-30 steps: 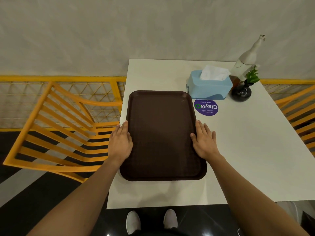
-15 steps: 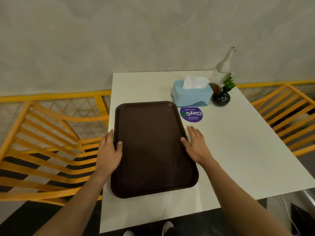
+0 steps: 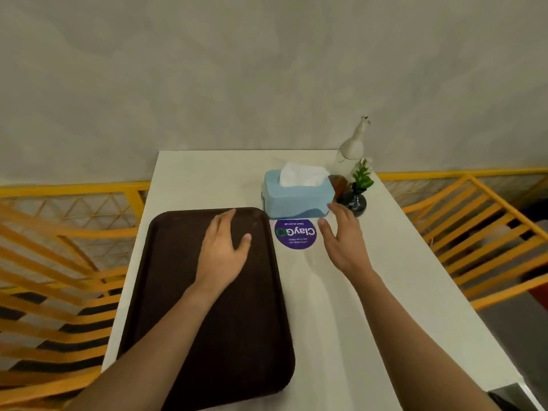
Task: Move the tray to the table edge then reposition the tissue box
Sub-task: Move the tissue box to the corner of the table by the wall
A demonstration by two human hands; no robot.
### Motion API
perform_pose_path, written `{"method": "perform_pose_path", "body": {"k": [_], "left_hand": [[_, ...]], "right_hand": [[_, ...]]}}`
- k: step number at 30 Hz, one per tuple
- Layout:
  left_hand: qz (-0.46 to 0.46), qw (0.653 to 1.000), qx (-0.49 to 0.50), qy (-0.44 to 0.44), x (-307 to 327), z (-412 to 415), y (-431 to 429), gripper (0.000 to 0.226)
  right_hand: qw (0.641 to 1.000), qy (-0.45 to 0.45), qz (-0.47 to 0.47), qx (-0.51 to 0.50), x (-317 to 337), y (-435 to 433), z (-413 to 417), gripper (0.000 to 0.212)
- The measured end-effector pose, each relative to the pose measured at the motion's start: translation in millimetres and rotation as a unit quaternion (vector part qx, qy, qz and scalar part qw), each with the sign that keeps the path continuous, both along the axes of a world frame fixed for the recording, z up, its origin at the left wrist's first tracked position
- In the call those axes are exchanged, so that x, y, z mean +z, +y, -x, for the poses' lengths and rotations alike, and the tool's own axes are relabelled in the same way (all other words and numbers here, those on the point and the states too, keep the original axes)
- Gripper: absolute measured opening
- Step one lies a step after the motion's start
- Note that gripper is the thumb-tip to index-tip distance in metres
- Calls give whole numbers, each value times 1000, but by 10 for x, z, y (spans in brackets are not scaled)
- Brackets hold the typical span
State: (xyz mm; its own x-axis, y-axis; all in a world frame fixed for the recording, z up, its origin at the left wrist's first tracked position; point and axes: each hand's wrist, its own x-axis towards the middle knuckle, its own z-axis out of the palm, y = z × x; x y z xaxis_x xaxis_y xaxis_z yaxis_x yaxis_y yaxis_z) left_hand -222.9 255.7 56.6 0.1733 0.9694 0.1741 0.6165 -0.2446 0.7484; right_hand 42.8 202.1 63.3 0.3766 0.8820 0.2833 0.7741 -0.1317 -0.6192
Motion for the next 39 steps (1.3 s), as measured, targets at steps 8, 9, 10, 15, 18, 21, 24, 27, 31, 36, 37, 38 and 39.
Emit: {"method": "perform_pose_path", "body": {"k": [8,9,10,15,18,21,24,27,31,36,37,38,39], "left_hand": [[22,999,32,-23,-77,-1056,518,91],[26,999,37,-21,-108,-1129,575,95],[31,998,41,-19,-137,-1189,627,99],[58,997,42,-14,-246,-1375,846,115],[43,998,44,-15,-263,-1439,938,113],[26,999,36,-16,-285,-1482,1018,91],[22,999,33,-28,-313,-1491,1036,78],[2,999,40,-28,-338,-1485,1042,72],[-4,999,42,-16,-357,-1476,1119,72],[5,999,34,-2,-351,-1441,1305,71],[11,999,33,3,-342,-1431,1339,71],[17,999,33,8,-329,-1416,1378,71],[27,999,33,7,-318,-1384,1427,71]], "right_hand": [[998,24,32,41,-196,709,-702,64],[998,29,40,43,-235,767,-740,66],[997,35,45,44,-274,815,-773,68],[994,68,50,65,-431,972,-875,78],[993,84,46,75,-502,1039,-915,80],[990,110,38,78,-544,1100,-925,77],[986,130,23,98,-569,1126,-925,68],[985,132,28,104,-586,1138,-943,67],[987,130,37,84,-622,1177,-937,71],[987,136,44,73,-617,1314,-907,68],[987,136,45,72,-607,1348,-903,68],[987,136,47,74,-602,1386,-898,68],[987,134,50,73,-594,1428,-880,68]]}}
